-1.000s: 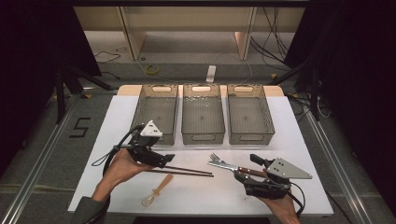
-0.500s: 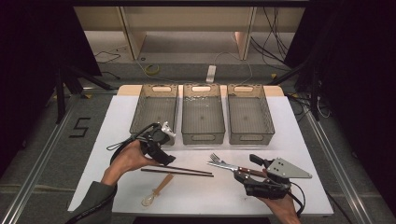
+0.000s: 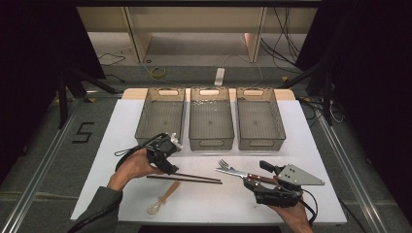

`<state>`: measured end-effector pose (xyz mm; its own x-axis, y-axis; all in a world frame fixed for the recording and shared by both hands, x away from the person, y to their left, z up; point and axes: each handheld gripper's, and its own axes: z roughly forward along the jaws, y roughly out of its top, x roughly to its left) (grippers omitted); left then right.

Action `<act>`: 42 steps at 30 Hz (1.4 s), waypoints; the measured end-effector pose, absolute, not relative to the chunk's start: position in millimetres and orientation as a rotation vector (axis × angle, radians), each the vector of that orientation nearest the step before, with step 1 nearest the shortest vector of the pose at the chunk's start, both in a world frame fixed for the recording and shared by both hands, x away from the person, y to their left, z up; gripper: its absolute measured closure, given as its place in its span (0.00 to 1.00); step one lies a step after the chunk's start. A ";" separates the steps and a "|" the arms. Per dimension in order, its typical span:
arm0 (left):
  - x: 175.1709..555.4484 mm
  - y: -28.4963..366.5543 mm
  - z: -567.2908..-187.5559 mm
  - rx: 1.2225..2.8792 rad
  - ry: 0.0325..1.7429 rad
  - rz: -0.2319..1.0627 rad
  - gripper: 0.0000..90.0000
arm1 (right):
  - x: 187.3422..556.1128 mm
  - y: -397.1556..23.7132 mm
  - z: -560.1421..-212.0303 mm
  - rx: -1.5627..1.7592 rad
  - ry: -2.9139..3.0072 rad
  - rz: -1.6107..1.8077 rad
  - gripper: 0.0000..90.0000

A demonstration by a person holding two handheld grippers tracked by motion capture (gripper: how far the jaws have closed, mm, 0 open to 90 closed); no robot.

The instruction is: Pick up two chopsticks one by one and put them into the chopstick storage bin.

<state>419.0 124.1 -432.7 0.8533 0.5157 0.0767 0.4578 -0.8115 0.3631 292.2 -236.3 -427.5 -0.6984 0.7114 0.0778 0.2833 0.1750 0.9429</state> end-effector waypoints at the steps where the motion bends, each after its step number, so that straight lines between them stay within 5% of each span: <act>1: 419.4 124.3 -434.0 2.704 0.725 0.242 0.43 | 292.3 -236.4 -427.5 0.942 2.078 1.533 0.21; 22: 425.8 124.3 -455.4 2.857 0.655 0.152 0.68 | 294.8 -236.6 -430.1 0.950 2.088 1.516 0.21; 42: 423.8 122.2 -457.6 2.919 0.554 0.073 0.78 | 295.0 -236.2 -430.4 0.952 2.094 1.508 0.21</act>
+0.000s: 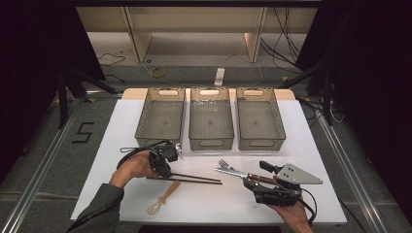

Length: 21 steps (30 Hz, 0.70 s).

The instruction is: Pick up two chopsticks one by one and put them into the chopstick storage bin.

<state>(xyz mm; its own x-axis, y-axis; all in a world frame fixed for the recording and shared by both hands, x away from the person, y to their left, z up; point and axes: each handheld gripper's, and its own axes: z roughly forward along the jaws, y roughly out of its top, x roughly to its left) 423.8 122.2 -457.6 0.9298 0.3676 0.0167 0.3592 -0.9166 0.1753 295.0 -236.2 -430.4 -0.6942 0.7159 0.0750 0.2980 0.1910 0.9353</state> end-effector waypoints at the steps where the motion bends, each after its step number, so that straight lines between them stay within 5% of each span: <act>1: 424.5 123.2 -457.7 2.914 0.551 0.066 0.78 | 295.2 -236.0 -430.6 0.954 2.096 1.506 0.21; 21: 421.0 120.5 -459.3 2.947 0.453 0.082 0.90 | 295.1 -236.2 -430.5 0.956 2.097 1.493 0.21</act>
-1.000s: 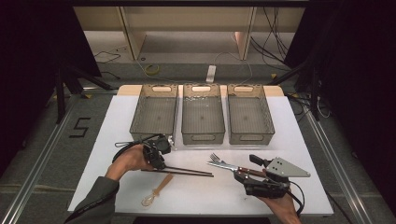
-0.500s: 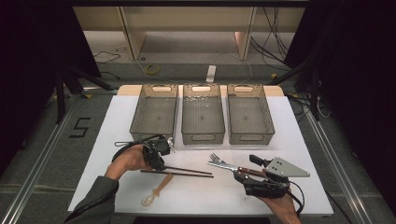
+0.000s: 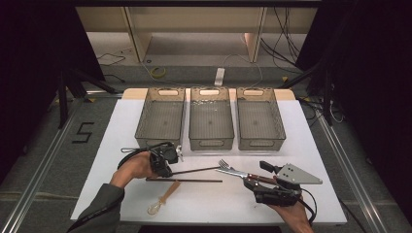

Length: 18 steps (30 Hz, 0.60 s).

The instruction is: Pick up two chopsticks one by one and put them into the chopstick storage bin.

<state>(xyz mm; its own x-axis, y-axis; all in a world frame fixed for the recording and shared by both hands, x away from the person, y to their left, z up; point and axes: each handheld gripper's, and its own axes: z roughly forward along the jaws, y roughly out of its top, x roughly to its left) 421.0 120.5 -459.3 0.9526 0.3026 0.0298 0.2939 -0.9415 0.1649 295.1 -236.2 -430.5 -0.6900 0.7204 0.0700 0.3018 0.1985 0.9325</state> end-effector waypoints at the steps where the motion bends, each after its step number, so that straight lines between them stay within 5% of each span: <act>1: 420.6 120.7 -459.5 2.944 0.447 0.082 0.90 | 295.1 -236.2 -430.5 0.956 2.097 1.493 0.21; 18: 420.8 125.0 -457.2 2.923 0.407 0.120 0.94 | 297.0 -238.1 -431.1 0.972 2.093 1.498 0.21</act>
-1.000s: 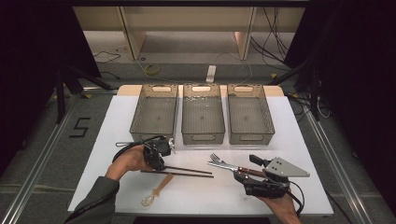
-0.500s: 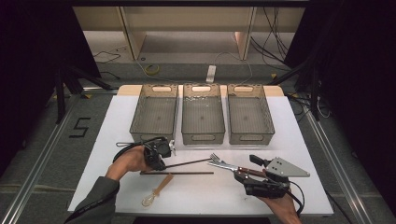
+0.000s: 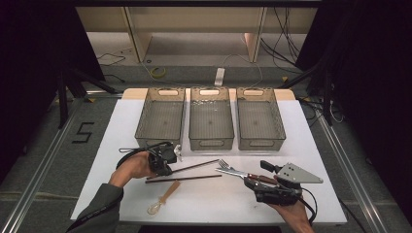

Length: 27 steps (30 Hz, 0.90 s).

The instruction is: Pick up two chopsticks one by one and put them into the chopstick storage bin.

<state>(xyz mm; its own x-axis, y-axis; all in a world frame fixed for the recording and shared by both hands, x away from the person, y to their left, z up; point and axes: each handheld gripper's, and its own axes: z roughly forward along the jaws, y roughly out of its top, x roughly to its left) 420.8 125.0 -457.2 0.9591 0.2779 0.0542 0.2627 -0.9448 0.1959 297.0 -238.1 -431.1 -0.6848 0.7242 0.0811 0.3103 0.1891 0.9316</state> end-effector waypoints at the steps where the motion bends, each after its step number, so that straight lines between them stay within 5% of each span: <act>1: 420.5 126.1 -456.1 2.913 0.409 0.118 0.94 | 297.1 -238.2 -431.1 0.973 2.092 1.501 0.21; 27: 413.5 154.5 -381.2 2.606 0.567 0.250 0.94 | 295.6 -237.2 -430.7 0.959 2.096 1.494 0.21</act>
<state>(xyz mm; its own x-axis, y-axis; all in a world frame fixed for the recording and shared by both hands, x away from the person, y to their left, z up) 413.5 154.5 -381.2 0.8985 0.4321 0.0776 0.3486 -0.8097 0.4721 295.6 -237.2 -430.7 -0.6888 0.7214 0.0718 0.3030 0.1965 0.9325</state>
